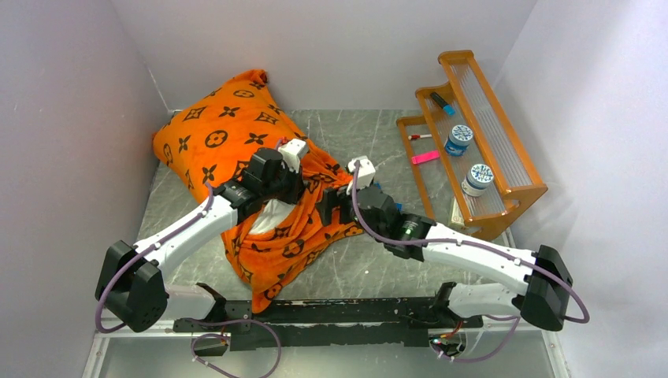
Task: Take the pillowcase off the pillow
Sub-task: Remove the pillow from the pillowcase.
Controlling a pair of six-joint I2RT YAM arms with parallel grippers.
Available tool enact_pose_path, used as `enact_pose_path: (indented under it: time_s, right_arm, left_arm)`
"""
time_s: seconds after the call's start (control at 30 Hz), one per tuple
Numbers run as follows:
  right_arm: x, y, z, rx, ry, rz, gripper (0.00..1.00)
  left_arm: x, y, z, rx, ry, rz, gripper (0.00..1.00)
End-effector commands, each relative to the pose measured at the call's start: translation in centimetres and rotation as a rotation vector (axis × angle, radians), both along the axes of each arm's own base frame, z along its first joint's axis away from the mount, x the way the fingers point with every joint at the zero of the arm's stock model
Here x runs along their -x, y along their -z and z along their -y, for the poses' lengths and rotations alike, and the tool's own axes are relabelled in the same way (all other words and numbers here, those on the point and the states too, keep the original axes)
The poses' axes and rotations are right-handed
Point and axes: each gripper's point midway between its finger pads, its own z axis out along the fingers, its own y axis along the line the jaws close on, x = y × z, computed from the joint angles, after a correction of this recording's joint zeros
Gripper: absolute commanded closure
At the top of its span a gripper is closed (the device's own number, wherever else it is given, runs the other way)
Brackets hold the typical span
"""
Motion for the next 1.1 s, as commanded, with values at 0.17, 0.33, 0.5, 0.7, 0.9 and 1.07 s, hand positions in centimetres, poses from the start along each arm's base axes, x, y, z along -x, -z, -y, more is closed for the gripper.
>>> enact_pose_path:
  time_s: [0.17,0.33,0.5,0.7,0.9,1.07]
  right_arm:
    - [-4.6,-1.8,-1.4,-0.074,0.199,-0.056,0.10]
    - [-6.3,-1.3,-1.3,-0.040,0.281,-0.058,0.14]
    - [-6.6,-1.4,-2.0,-0.075,0.276,-0.069,0.17]
    - [-7.2,-1.7,-2.6,-0.093,0.286,-0.079,0.19]
    - [-8.0,-0.6,-2.9,-0.072,0.306,-0.098,0.20]
    - [-8.5,2.2,-2.1,0.031,0.348,-0.132,0.22]
  left_arm:
    - [-1.0,0.5,-2.4,-0.069,-0.053,0.040,0.95]
    - [-1.0,0.3,-2.3,-0.057,-0.054,0.043,0.95]
    - [-0.9,0.3,-2.1,-0.048,-0.047,0.039,0.95]
    - [-0.9,0.2,-2.2,-0.051,-0.051,0.044,0.95]
    - [-0.9,-0.1,-2.5,-0.055,-0.059,0.055,0.95]
    - [-0.9,-0.4,-2.6,-0.055,-0.064,0.065,0.95]
